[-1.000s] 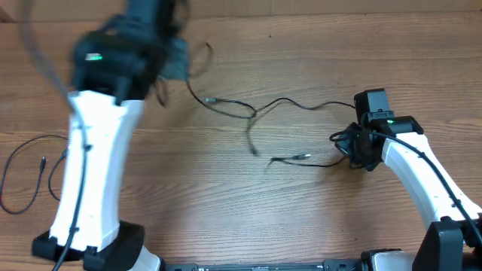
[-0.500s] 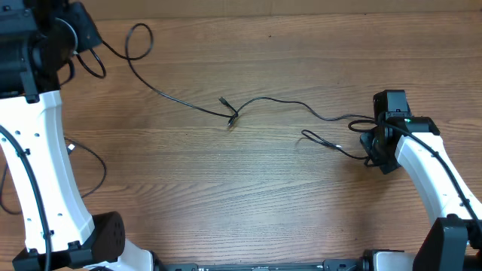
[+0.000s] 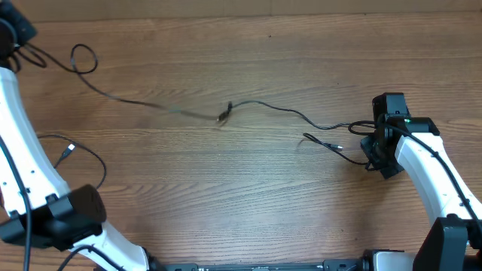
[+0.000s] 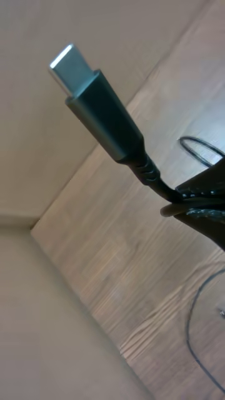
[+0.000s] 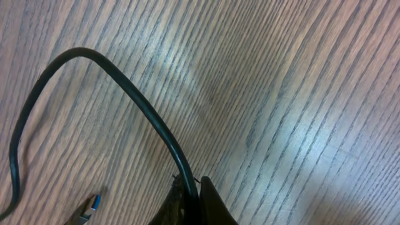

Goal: Untangle cables
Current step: 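Carry the cable with the left gripper to the upper left table area, then lower the cable at the upper left and open the left gripper, then reach the left gripper to the last cable at center right, then grasp the remaining black cable with the left gripper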

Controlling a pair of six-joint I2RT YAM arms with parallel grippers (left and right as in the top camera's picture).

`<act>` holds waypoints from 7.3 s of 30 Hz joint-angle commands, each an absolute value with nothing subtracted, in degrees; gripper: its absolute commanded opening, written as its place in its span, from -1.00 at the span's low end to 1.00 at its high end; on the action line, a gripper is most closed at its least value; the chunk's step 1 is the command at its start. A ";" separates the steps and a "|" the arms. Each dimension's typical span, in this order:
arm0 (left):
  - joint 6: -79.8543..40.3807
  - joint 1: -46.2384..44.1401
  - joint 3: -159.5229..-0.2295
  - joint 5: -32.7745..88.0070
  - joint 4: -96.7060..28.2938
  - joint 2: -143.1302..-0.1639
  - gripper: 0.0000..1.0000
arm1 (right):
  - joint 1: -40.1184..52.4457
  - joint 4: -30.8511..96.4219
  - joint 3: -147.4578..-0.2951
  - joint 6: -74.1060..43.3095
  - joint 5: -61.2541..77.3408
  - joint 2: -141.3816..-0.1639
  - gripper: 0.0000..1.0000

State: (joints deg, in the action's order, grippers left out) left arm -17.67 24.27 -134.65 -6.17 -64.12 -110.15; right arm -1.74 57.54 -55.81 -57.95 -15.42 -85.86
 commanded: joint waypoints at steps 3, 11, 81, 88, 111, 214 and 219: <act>-18.24 27.07 -135.11 -5.08 -56.88 -114.83 -0.91 | -1.96 58.33 -55.44 -58.74 -16.71 -84.99 -0.92; -18.26 27.79 -135.11 -4.84 -48.93 -122.85 -0.92 | -1.93 58.02 -55.44 -58.72 -16.64 -84.99 -0.81; -12.21 9.15 -135.50 26.89 -79.50 -128.11 0.99 | 4.56 32.71 -55.44 -35.27 35.20 -84.99 -0.45; -4.23 2.39 -135.50 33.47 -83.85 -128.11 0.99 | 11.25 31.46 -56.38 -33.39 26.55 -84.86 0.07; 5.98 -27.14 -135.50 15.27 -83.77 -120.70 0.99 | -5.06 69.71 -70.63 -28.01 5.78 -44.25 1.00; -47.18 -48.10 -90.04 19.25 -44.40 -115.37 0.29 | -5.06 72.64 -70.48 -27.99 2.42 -40.56 1.00; -46.74 -51.57 -90.04 7.75 -46.04 -116.95 1.00 | -5.06 72.66 -70.48 -27.99 2.42 -40.56 1.00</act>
